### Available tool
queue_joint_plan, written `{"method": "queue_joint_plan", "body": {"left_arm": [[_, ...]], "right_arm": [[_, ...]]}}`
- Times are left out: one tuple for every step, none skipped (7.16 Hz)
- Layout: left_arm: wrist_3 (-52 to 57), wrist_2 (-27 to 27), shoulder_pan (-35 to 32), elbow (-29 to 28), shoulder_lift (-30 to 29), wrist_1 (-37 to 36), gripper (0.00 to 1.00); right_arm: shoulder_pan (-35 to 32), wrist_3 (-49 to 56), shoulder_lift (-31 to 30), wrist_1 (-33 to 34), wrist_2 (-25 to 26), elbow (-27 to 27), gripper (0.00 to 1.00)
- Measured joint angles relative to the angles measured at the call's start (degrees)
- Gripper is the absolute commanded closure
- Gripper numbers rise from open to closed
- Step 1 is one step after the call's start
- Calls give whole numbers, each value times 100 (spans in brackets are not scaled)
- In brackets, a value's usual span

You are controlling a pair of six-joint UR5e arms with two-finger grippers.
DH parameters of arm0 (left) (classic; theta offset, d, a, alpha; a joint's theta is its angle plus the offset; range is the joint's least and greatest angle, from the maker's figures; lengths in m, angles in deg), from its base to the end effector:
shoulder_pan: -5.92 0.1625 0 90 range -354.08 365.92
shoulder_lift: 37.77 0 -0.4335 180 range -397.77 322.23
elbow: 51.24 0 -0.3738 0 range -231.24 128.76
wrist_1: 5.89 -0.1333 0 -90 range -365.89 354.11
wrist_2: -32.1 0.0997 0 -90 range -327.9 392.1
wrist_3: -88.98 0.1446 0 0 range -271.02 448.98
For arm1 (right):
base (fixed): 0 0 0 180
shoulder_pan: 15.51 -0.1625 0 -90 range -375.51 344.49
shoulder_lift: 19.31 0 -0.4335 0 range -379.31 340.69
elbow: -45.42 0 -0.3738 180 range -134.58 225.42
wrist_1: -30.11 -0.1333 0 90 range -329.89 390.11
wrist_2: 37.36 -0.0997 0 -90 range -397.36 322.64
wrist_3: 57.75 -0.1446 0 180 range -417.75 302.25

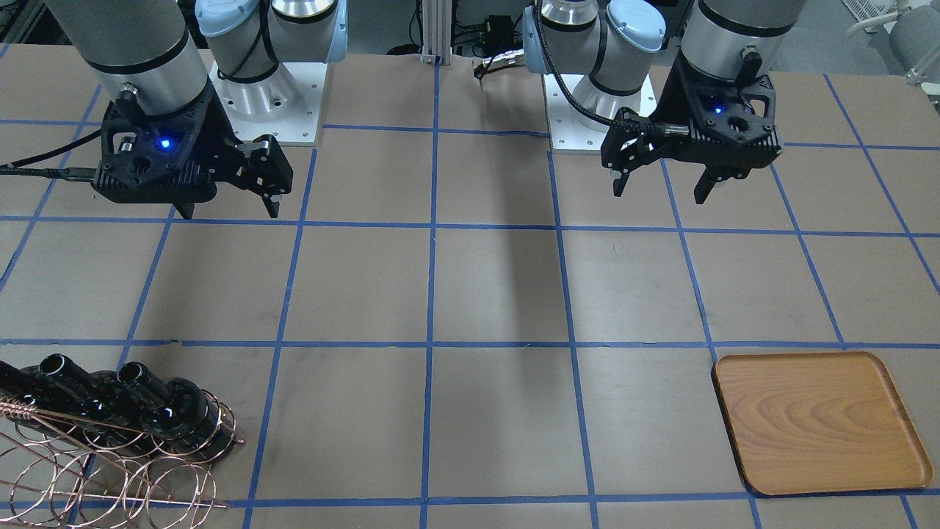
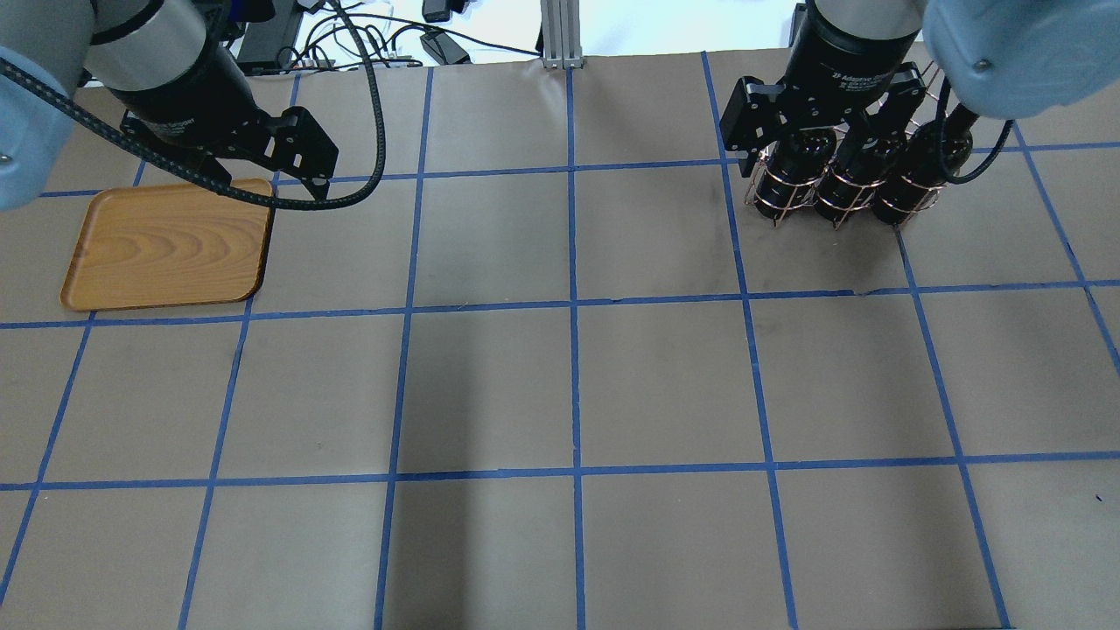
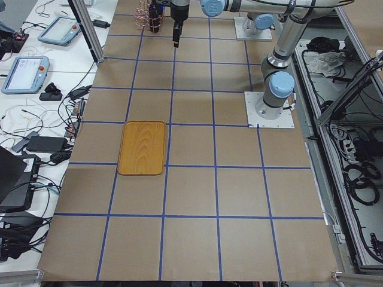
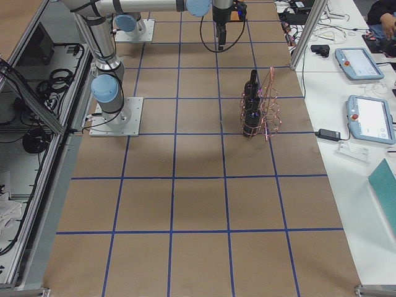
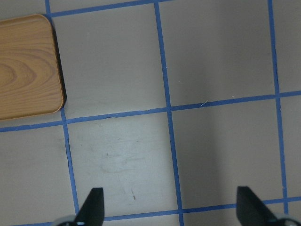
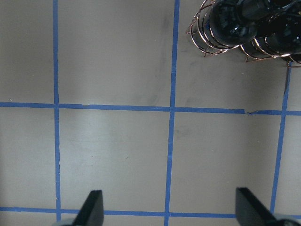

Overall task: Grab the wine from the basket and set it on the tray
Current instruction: 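Move the right gripper up over the copper wine rack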

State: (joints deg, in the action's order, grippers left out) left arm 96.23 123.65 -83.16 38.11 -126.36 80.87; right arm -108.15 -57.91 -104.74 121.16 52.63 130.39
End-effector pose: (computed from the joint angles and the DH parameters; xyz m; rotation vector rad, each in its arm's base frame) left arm -0.1217 -0.4775 0.4746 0.1695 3.1003 -0.1403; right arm 0.1568 -0.5051 0.4557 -0.0680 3.1398 -0.0414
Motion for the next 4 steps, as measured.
{"method": "queue_joint_plan", "body": {"left_arm": [[1,2,0,-1,0,2,0],[0,3,2,1,0,5,0],[0,3,4,3,0,7,0],[-2,3,4,4,0,8,0]], "right_arm": [[0,2,0,0,3,1,0],[0,2,0,-1,12,2,0],[11,5,1,-4,31,1,0],[23,6,-1,-2,39,-3,0]]}}
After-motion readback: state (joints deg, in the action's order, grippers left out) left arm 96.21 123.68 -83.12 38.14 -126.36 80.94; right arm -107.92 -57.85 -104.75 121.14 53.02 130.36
